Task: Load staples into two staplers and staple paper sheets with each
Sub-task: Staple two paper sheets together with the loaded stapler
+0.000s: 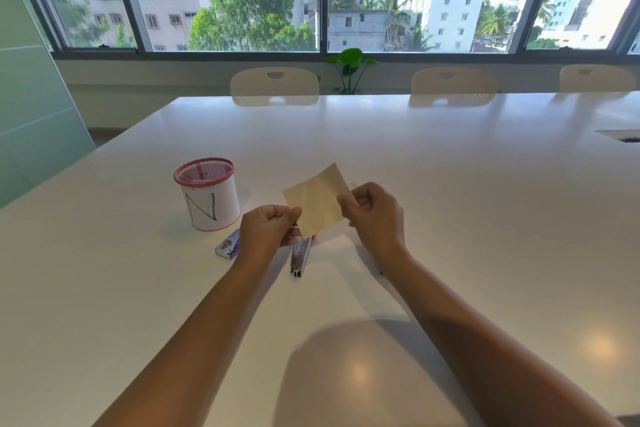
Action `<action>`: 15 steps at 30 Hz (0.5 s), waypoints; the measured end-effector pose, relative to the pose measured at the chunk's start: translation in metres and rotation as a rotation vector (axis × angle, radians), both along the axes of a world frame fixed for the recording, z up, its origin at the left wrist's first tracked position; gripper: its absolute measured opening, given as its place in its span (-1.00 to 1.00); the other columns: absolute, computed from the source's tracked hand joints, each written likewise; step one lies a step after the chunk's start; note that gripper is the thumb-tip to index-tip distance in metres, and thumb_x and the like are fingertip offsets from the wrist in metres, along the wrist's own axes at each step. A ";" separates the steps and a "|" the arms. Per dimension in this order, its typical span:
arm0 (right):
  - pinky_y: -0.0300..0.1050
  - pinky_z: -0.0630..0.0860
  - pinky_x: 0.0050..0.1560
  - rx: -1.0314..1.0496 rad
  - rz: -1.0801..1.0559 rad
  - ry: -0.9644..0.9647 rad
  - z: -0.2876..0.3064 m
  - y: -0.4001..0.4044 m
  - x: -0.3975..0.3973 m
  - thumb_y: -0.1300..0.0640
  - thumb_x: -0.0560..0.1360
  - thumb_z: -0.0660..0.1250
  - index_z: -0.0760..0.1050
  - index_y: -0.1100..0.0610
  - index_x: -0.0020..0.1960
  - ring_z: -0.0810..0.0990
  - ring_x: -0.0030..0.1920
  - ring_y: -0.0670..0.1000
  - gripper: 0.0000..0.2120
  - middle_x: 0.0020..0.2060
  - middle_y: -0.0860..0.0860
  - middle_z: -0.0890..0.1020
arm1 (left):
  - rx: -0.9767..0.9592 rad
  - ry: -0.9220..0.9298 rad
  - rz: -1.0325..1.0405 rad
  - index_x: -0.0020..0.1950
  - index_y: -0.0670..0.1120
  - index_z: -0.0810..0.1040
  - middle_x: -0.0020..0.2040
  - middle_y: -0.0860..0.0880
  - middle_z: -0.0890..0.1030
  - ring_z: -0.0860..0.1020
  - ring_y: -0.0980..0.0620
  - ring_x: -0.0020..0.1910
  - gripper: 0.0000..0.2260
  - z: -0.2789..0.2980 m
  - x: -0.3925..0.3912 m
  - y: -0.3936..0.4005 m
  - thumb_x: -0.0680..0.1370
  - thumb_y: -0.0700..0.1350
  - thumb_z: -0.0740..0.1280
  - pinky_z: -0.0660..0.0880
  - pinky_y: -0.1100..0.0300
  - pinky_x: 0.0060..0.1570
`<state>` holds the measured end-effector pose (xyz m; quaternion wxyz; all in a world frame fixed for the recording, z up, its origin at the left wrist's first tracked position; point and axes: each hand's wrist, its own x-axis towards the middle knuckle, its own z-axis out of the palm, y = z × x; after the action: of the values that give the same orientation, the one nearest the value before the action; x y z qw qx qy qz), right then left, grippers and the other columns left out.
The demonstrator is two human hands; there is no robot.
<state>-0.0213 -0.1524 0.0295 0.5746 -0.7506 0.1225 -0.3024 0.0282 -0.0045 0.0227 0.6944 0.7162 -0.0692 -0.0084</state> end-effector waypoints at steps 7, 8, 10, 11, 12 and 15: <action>-0.40 0.44 -0.33 -0.279 -0.007 -0.104 -0.002 0.007 -0.001 0.10 0.46 0.38 0.53 0.10 -0.14 0.52 -0.26 -0.15 -0.92 -0.19 -0.06 0.60 | -0.103 0.025 -0.039 0.01 -0.24 0.56 -0.50 0.08 0.61 0.58 0.19 -0.49 -0.83 0.001 0.000 0.000 0.47 -0.19 0.35 0.55 0.37 -0.40; -0.38 0.49 -0.29 -0.149 0.016 -0.098 -0.002 0.006 0.001 0.09 0.48 0.37 0.52 0.09 -0.13 0.56 -0.24 -0.14 -0.93 -0.20 -0.05 0.62 | -0.134 0.028 -0.038 0.02 -0.24 0.56 -0.46 0.07 0.63 0.59 0.18 -0.46 -0.84 0.002 0.001 0.001 0.48 -0.20 0.34 0.55 0.37 -0.40; -0.22 0.57 -0.22 0.209 0.134 -0.078 0.000 0.004 0.003 0.12 0.50 0.34 0.52 0.09 -0.06 0.62 -0.23 -0.09 -0.95 -0.21 0.00 0.65 | -0.244 0.059 -0.065 0.02 -0.23 0.55 -0.38 0.05 0.67 0.63 0.15 -0.40 -0.87 0.005 0.003 0.005 0.51 -0.23 0.29 0.57 0.34 -0.36; -0.21 0.57 -0.22 0.378 0.215 -0.066 0.001 0.003 0.004 0.14 0.51 0.32 0.52 0.12 -0.01 0.63 -0.25 -0.09 -0.91 -0.22 0.02 0.65 | -0.315 0.082 -0.102 -0.01 -0.23 0.55 -0.36 0.03 0.68 0.64 0.13 -0.37 -0.89 0.006 0.004 0.007 0.52 -0.24 0.27 0.58 0.31 -0.34; -0.23 0.57 -0.23 0.516 0.292 -0.055 0.001 0.002 0.004 0.15 0.52 0.31 0.52 0.15 0.04 0.63 -0.28 -0.10 -0.87 -0.23 0.03 0.64 | -0.380 0.106 -0.151 -0.04 -0.21 0.54 -0.35 0.01 0.69 0.65 0.11 -0.36 -0.90 0.008 0.003 0.008 0.53 -0.26 0.24 0.59 0.29 -0.33; -0.28 0.57 -0.30 0.821 0.419 -0.005 0.002 0.005 0.002 0.14 0.54 0.26 0.53 0.18 -0.02 0.61 -0.37 -0.11 -0.86 -0.32 0.03 0.62 | -0.444 0.131 -0.294 -0.08 -0.16 0.55 -0.30 -0.02 0.70 0.66 0.08 -0.32 -0.87 0.013 0.000 0.008 0.54 -0.26 0.21 0.60 0.26 -0.33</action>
<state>-0.0189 -0.1476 0.0312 0.8734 -0.4687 0.0764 -0.1078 0.0285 0.0037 0.0358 0.8287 0.5268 -0.1274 -0.1399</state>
